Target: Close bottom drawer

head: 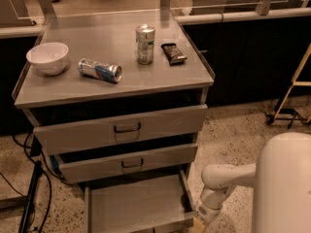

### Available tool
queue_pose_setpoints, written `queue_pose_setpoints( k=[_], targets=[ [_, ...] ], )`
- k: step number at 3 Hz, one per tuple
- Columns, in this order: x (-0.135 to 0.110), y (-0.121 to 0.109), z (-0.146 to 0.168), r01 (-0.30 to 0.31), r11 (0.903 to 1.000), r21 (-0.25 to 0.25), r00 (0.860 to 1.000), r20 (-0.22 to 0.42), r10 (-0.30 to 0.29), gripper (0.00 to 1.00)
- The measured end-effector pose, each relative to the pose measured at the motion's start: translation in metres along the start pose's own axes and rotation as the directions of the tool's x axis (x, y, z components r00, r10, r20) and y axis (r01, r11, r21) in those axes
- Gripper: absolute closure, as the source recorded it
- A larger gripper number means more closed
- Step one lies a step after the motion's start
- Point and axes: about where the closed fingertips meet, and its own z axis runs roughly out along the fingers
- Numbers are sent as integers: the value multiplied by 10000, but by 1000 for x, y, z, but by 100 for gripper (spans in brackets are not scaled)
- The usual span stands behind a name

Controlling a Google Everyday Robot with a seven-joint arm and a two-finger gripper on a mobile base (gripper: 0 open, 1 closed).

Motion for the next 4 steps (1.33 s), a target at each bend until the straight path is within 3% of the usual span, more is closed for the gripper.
queue_pose_setpoints(
  k=[1, 2, 3, 4],
  targets=[
    [-4, -4, 17, -281, 9990, -350, 9995, 145, 286, 100],
    [-16, -32, 47, -1423, 9872, -726, 9892, 253, 1445, 100],
    [-27, -52, 64, -2157, 9717, -957, 9752, 289, 2194, 100],
    [-28, -51, 67, -2176, 9699, -1089, 9748, 253, 2215, 100]
  ],
)
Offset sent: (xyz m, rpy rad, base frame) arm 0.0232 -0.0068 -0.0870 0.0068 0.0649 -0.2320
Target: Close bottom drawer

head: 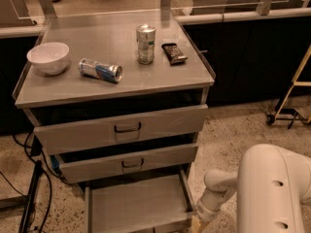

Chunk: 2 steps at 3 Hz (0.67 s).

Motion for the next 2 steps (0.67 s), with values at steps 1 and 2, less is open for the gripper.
queue_pose_setpoints(
  k=[1, 2],
  targets=[
    [-23, -9, -2, -524, 9985, -126, 9970, 569, 530, 100],
    [-48, -24, -12, -1089, 9939, -190, 9853, 1304, 1104, 100]
  ],
)
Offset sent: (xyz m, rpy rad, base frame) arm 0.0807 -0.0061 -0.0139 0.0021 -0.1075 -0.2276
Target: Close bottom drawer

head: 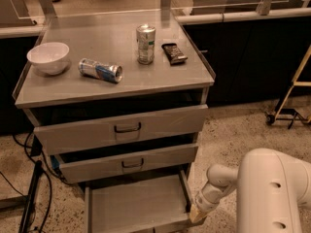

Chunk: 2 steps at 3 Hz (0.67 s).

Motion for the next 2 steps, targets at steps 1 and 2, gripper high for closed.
queue_pose_setpoints(
  k=[1, 2],
  targets=[
    [2, -1, 3, -11, 10000, -40, 10000, -15, 11, 100],
    [11, -7, 29, -298, 9995, -59, 9984, -472, 295, 100]
  ],
)
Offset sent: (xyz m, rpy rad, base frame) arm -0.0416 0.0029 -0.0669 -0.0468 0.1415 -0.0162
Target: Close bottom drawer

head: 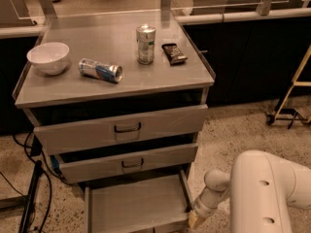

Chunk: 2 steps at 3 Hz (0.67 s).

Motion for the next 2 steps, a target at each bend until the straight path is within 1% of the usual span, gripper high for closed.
queue_pose_setpoints(
  k=[1, 2],
  targets=[
    [4, -2, 12, -111, 9999, -32, 9997, -195, 110, 100],
    [0, 0, 12, -382, 9993, 23, 9992, 89, 382, 100]
  ],
)
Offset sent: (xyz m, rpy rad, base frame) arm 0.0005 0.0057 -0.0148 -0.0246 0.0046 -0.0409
